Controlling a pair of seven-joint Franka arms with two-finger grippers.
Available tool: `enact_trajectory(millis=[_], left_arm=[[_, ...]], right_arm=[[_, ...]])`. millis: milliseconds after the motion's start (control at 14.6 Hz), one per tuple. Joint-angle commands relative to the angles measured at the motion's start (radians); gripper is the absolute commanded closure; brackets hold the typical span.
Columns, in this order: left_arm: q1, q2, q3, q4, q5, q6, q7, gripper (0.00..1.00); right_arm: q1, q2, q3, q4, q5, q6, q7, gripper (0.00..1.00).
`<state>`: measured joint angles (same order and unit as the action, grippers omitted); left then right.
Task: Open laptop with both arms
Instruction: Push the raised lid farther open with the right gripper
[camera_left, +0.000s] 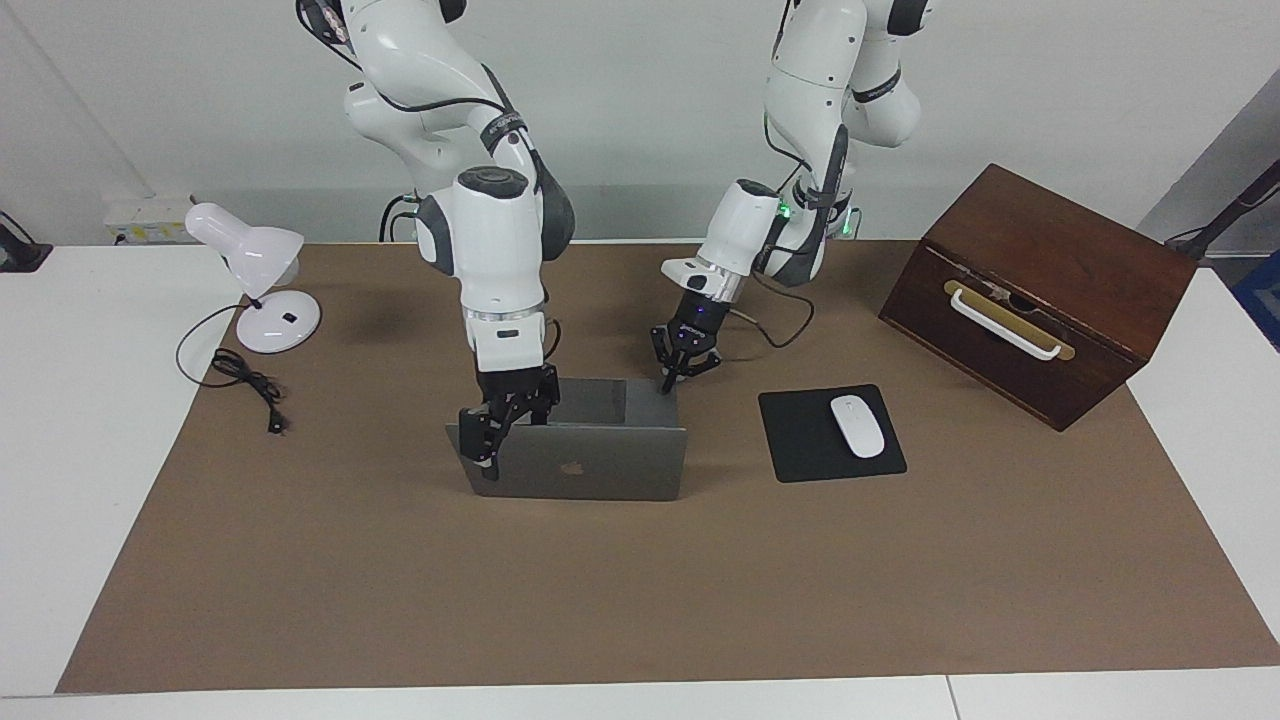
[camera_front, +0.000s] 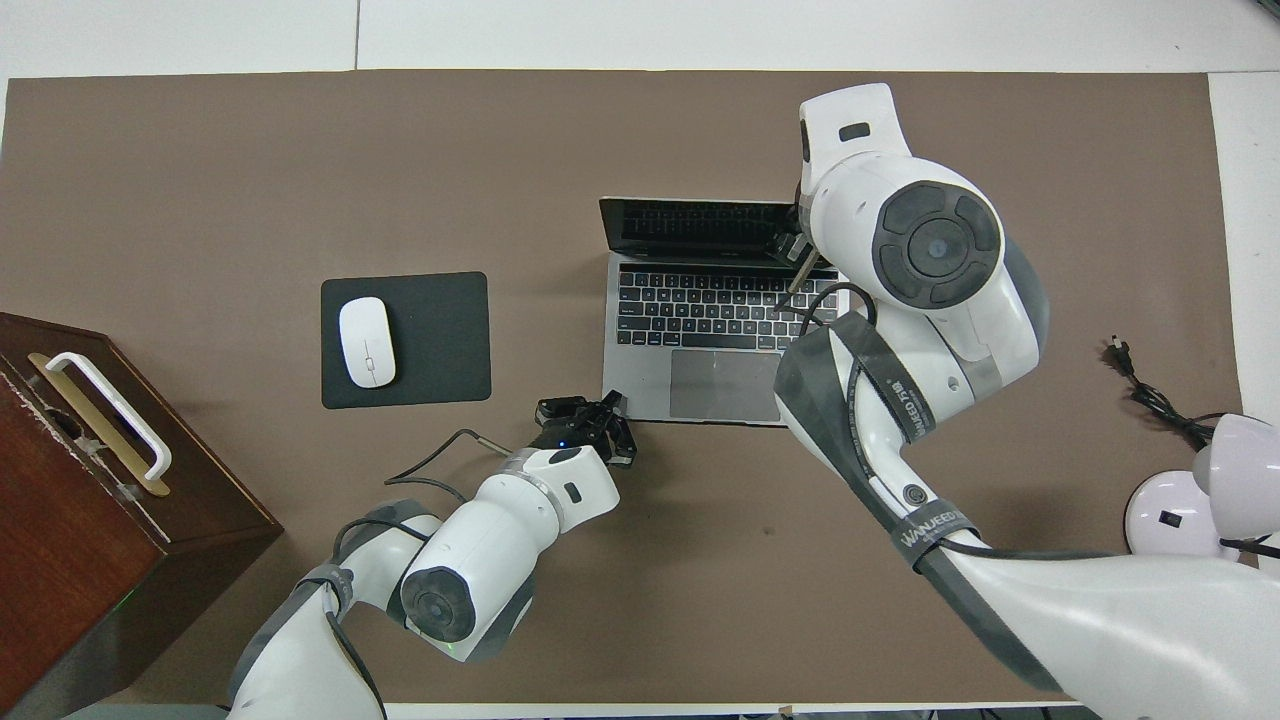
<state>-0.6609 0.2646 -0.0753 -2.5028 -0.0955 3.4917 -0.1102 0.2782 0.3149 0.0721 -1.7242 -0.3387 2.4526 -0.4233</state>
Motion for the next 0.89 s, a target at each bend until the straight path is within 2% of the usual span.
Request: enact_trajectory(millis=[0,273,410,820], left_arm=[[0.004,0.064,0.006,0.024,-0.003,0.013,0.023,1.0],[0.006,0.064,0.006,0.024,-0.003,0.013,0.023,1.0],[0.006,0.064,0.006,0.024,-0.003,0.013,0.023,1.0],[0.006,0.064,0.008,0.024,-0.003,0.013,0.023,1.0]], right_arm=[[-0.013,0.021,0.009,0.034,-0.011,0.003,-0.015,0.0],[-0.013,0.026,0.011,0.037,-0.002,-0.003,-0.014,0.0],[-0.002,0.021,0.011,0.049,0.036,-0.039,-0.015,0.0],[0.002,-0.023,0.012,0.052,0.037,-0.15,-0.022,0.0]])
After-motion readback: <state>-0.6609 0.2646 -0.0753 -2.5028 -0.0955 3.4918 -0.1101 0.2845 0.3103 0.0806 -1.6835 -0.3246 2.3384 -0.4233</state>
